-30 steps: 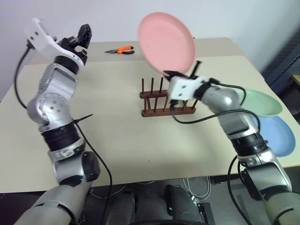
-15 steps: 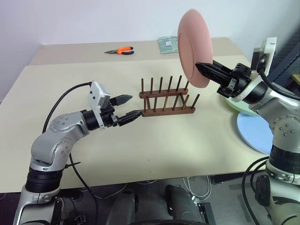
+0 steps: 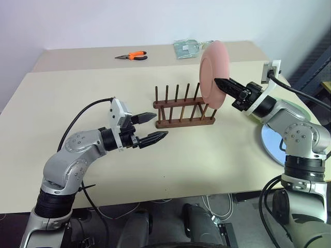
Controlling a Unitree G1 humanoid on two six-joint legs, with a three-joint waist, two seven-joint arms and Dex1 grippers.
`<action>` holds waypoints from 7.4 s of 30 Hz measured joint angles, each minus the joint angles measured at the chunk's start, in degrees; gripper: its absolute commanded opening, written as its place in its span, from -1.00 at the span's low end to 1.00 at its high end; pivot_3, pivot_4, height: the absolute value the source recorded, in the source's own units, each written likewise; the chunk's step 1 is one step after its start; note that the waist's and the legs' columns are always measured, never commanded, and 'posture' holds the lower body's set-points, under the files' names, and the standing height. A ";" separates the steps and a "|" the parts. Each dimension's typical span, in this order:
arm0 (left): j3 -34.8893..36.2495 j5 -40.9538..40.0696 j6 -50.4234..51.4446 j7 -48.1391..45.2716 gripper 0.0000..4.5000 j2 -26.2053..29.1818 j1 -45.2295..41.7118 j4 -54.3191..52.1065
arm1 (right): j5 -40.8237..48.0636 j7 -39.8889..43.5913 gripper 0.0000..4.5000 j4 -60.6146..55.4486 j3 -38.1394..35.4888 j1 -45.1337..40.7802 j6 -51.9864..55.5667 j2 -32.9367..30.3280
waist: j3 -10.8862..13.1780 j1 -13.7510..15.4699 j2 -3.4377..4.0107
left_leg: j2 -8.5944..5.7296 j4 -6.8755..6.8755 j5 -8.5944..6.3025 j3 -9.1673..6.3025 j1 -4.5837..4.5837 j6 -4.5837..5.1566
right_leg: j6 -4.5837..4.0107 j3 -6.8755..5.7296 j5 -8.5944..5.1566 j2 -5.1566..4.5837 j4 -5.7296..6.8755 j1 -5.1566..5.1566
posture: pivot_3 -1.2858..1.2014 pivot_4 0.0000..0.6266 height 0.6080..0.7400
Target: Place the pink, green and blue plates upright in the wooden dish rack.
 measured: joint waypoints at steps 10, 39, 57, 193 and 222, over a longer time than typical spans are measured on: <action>-6.01 5.31 -1.88 0.02 0.72 -1.24 0.00 0.04 | -13.05 -4.49 0.32 2.10 -2.29 -1.69 -15.04 -5.49 | 0.01 0.15 0.02 | -0.02 0.01 0.00 0.01 -0.03 0.00 | 0.03 0.01 0.01 -0.01 -0.02 0.00 | 0.03 -0.52 1.00; -12.55 12.93 -7.07 -2.55 0.72 -3.37 0.72 3.53 | -52.35 -0.60 -0.99 32.38 18.49 4.95 -40.09 -19.96 | 0.05 0.03 0.32 | 0.00 0.08 -0.03 0.27 0.10 0.07 | 0.00 0.16 -0.01 -0.03 -0.06 0.10 | 0.03 -0.52 1.00; -9.37 13.01 -7.71 -2.11 0.72 -1.88 -0.63 7.16 | 12.35 -15.79 -0.99 -16.29 -7.71 -13.89 -4.72 2.67 | 0.01 0.05 0.32 | 0.05 0.05 -0.05 -0.18 0.06 0.09 | 0.00 -0.07 -0.01 0.03 0.00 0.12 | 0.03 -0.52 1.00; -1.60 17.20 -14.88 -3.67 0.72 2.83 4.67 15.85 | 28.37 -56.68 -0.98 -11.94 -0.80 -17.94 -2.12 38.79 | 0.13 -0.14 0.42 | 0.01 -0.33 -0.03 -0.19 -0.12 0.07 | 0.17 -0.04 0.09 0.02 0.20 -0.46 | 0.03 -0.52 1.00; -1.90 17.78 -14.61 -3.73 0.72 1.40 4.45 15.40 | 24.34 -65.93 -0.36 0.22 3.12 -16.53 -10.19 39.06 | 0.12 -1.65 0.41 | 0.03 -0.41 -0.02 -0.15 -0.09 0.08 | 0.17 -0.03 0.09 0.05 0.19 -0.49 | 0.03 -0.52 1.00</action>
